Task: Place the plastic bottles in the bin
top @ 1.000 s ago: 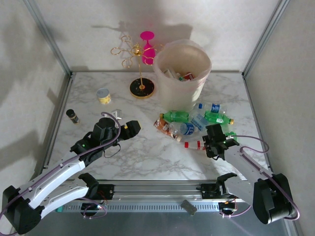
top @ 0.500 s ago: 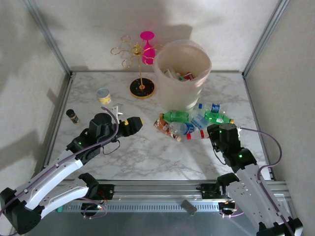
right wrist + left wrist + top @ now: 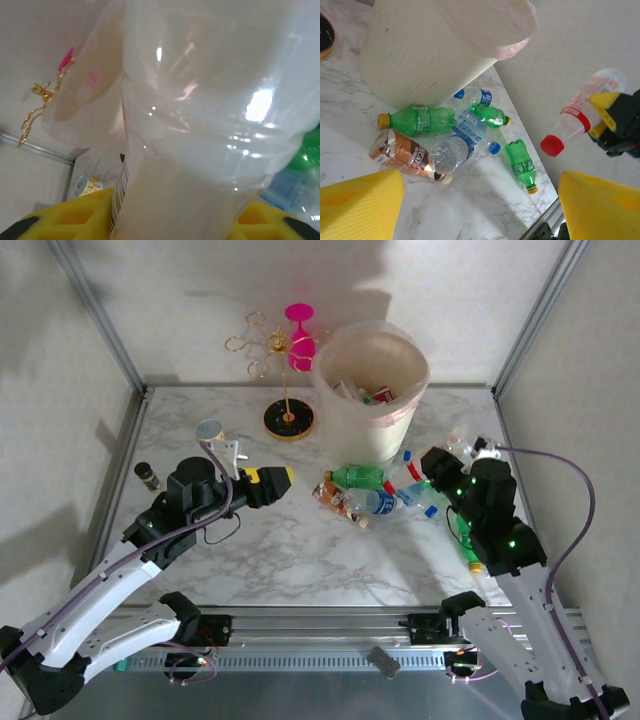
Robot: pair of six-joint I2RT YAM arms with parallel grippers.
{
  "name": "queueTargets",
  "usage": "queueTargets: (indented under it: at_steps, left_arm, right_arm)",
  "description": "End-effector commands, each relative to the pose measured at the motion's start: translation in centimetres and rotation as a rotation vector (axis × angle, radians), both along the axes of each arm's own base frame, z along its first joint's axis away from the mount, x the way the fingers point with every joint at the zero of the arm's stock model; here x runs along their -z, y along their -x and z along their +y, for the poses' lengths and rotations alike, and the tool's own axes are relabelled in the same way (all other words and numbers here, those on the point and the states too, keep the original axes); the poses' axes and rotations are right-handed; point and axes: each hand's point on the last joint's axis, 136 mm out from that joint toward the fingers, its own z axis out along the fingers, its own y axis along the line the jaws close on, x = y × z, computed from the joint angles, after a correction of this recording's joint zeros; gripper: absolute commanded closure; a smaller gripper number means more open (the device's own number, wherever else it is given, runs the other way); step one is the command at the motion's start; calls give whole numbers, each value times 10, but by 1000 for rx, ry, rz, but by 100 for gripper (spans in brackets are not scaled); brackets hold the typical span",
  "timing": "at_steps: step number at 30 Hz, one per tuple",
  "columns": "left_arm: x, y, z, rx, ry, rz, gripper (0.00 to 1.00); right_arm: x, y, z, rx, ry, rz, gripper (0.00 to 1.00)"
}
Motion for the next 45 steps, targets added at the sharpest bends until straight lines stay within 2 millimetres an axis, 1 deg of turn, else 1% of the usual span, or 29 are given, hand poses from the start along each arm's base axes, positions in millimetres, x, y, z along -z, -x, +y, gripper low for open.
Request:
queueTargets:
  at_steps: [1, 4, 6, 7, 8, 12, 14, 16, 19, 22, 24, 26, 29, 30, 33, 34, 35, 38, 45]
  left_arm:
    - [-13, 2, -1, 16, -11, -35, 19]
    - [-19, 3, -2, 22, 2, -39, 19]
    - [-24, 4, -1, 23, 3, -47, 19]
    - [-27, 4, 0, 18, 0, -54, 19]
    - [-29, 3, 2, 9, -4, -61, 19]
    - [-31, -2, 8, -28, -45, -68, 19]
    - [-29, -6, 10, -46, -65, -59, 19]
    - [-25, -9, 10, -53, -79, -49, 19]
    - [-9, -17, 9, -68, -89, -10, 19]
    - [19, -26, 6, -57, -58, 85, 20]
    - [36, -32, 8, -53, -4, 139, 21]
    - [50, -35, 11, -62, 28, 156, 21]
    - [73, -41, 17, -81, 86, 200, 20]
    - [84, -42, 17, -80, 96, 227, 20]
    - [103, -42, 13, -59, 96, 276, 20]
    - [107, -42, 12, -54, 91, 287, 20]
    - [109, -42, 12, -53, 84, 290, 20]
    - [109, -43, 15, -62, 60, 281, 20]
    - [109, -43, 17, -62, 25, 278, 20]
  right_arm:
    - [-56, -13, 5, -40, 71, -165, 58]
    - [-92, -28, 8, -34, 113, -235, 58]
    - [-111, -41, 10, -25, 148, -264, 58]
    - [-123, -47, 10, -16, 166, -286, 58]
    - [-128, -54, 10, -6, 181, -293, 58]
    - [-161, -86, 12, 35, 245, -360, 57]
    - [-171, -104, 15, 53, 274, -379, 57]
    - [-175, -126, 21, 60, 295, -380, 57]
    - [-175, -155, 31, 53, 317, -374, 57]
    - [-162, -185, 41, 44, 340, -339, 57]
    - [-149, -203, 51, 17, 346, -305, 57]
    - [-141, -217, 61, -17, 351, -280, 57]
    - [-115, -240, 75, -62, 355, -214, 57]
    - [-106, -245, 81, -83, 355, -193, 57]
    - [-76, -259, 96, -146, 363, -117, 57]
    - [-68, -261, 101, -164, 373, -98, 58]
    - [-56, -264, 108, -185, 391, -72, 58]
    - [-24, -268, 119, -213, 459, 6, 59]
    - [34, -264, 132, -247, 598, 125, 58]
